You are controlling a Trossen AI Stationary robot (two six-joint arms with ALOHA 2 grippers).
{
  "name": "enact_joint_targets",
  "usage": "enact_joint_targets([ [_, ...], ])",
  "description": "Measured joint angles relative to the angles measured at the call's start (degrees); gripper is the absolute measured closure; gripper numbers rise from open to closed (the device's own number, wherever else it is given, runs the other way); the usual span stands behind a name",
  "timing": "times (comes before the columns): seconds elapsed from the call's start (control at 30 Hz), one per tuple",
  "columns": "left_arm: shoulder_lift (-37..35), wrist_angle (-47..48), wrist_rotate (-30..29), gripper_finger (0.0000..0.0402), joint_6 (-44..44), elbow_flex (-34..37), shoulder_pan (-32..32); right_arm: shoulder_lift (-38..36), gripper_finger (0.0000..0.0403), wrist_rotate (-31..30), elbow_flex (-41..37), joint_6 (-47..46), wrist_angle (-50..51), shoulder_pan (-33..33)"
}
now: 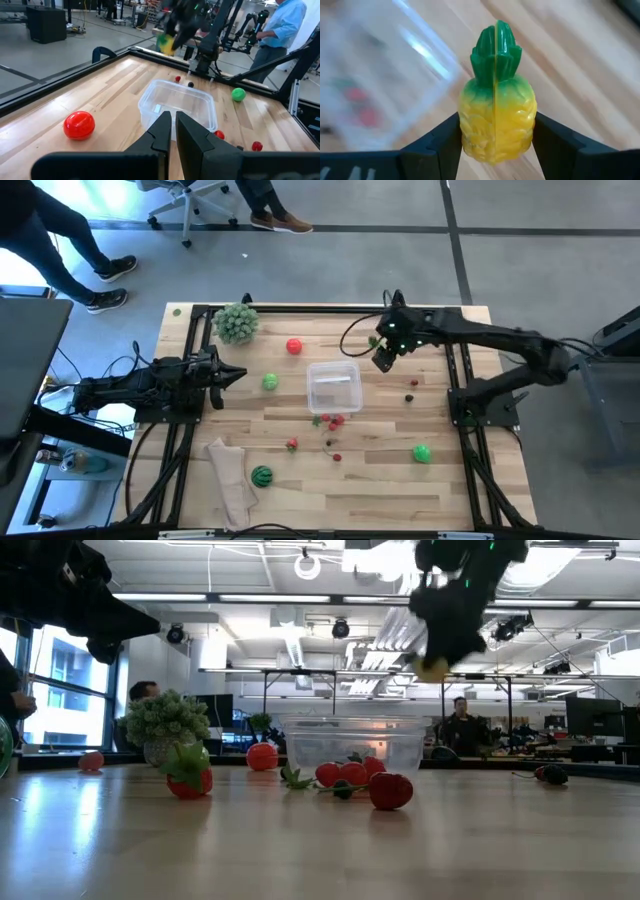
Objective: Pick and placing Produce into tupperware
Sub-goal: Put the yellow pineapple into the transparent container
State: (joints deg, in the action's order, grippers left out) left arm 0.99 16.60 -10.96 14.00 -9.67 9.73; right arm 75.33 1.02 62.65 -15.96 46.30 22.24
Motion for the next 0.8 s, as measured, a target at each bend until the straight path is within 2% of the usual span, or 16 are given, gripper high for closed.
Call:
enact_joint_targets([
  [0.2, -0.01, -0.04, 0.0, 0.0385, 0.02, 0.02, 0.0, -9.41, 0.0206, 4.01, 1.82, 3.73, -14.16, -7.18],
  [0.37, 0.0, -0.07, 0.0, 0.0385, 0.02, 0.02, -0.02, -12.14, 0.0206, 4.65, 3.46, 7.78, -23.42, -12.95],
  [0.57, 0.0, -0.09, 0.0, 0.0385, 0.02, 0.0, -0.01, -7.9, 0.0206, 3.28, 6.56, 9.95, -23.81, -16.22],
  [0.8, 0.0, -0.1, 0.0, 0.0385, 0.02, 0.01, -0.01, 3.88, 0.0206, 3.27, 9.23, 11.51, -21.5, -16.11],
])
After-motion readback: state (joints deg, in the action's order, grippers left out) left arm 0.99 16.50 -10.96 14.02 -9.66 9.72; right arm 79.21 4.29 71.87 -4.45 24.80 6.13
